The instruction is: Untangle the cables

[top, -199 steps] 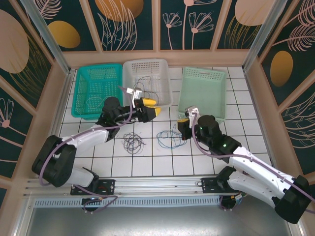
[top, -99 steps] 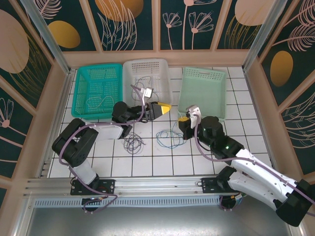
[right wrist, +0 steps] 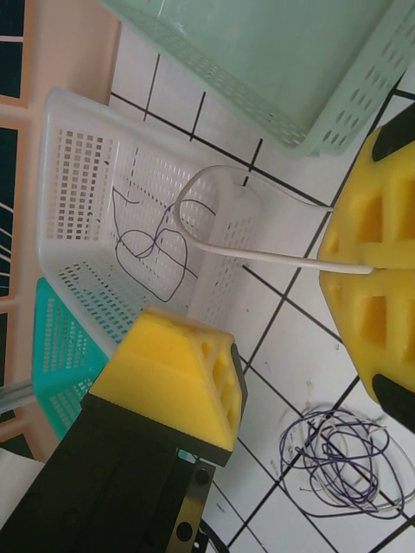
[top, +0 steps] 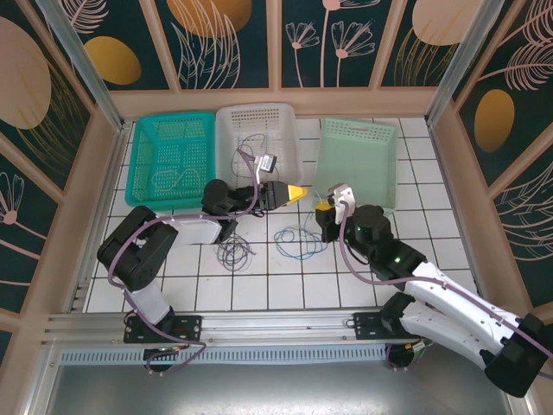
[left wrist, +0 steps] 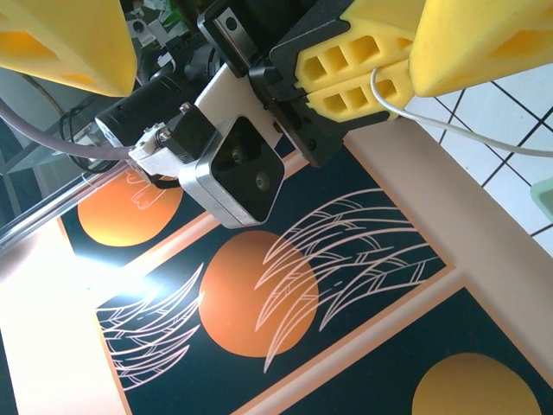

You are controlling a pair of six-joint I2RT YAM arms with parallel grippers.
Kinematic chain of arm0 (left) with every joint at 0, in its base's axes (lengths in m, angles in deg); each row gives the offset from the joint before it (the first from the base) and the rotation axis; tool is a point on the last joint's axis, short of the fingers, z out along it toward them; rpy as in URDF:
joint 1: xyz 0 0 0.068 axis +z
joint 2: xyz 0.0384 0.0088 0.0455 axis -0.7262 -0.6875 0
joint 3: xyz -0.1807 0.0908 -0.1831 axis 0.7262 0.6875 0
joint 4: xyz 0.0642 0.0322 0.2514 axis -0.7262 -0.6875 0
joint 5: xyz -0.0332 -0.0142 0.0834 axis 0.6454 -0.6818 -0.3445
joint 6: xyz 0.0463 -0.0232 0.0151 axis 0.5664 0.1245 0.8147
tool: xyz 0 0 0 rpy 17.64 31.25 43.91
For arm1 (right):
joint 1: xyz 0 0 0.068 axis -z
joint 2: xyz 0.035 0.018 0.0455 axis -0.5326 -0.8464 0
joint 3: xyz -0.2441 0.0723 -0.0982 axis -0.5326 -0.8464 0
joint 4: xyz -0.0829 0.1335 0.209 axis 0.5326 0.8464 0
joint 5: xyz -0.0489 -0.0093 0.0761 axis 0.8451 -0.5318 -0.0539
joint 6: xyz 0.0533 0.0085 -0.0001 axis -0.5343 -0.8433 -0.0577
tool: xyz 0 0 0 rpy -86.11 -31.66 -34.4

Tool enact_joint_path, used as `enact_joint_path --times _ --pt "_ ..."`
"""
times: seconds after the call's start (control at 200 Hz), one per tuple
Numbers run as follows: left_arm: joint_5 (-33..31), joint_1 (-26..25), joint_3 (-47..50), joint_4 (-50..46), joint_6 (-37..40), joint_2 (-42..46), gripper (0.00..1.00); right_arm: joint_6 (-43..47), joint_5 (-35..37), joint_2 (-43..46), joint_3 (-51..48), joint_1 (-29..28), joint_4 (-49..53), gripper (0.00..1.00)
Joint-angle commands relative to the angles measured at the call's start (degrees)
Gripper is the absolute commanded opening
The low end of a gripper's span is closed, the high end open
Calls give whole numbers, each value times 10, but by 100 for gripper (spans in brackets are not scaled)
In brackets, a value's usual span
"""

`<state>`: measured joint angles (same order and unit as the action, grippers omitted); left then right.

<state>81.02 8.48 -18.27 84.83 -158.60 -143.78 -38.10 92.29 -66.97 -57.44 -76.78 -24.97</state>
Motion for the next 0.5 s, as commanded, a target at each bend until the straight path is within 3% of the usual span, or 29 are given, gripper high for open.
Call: enact_joint_path --times 0.0,0.495 --pt "5 -6 -3 6 -11 -13 81 7 18 11 -11 -9 -45 0" --pt "-7 -12 -41 72 -63 -69 76 6 8 -10 -16 -31 -76 0"
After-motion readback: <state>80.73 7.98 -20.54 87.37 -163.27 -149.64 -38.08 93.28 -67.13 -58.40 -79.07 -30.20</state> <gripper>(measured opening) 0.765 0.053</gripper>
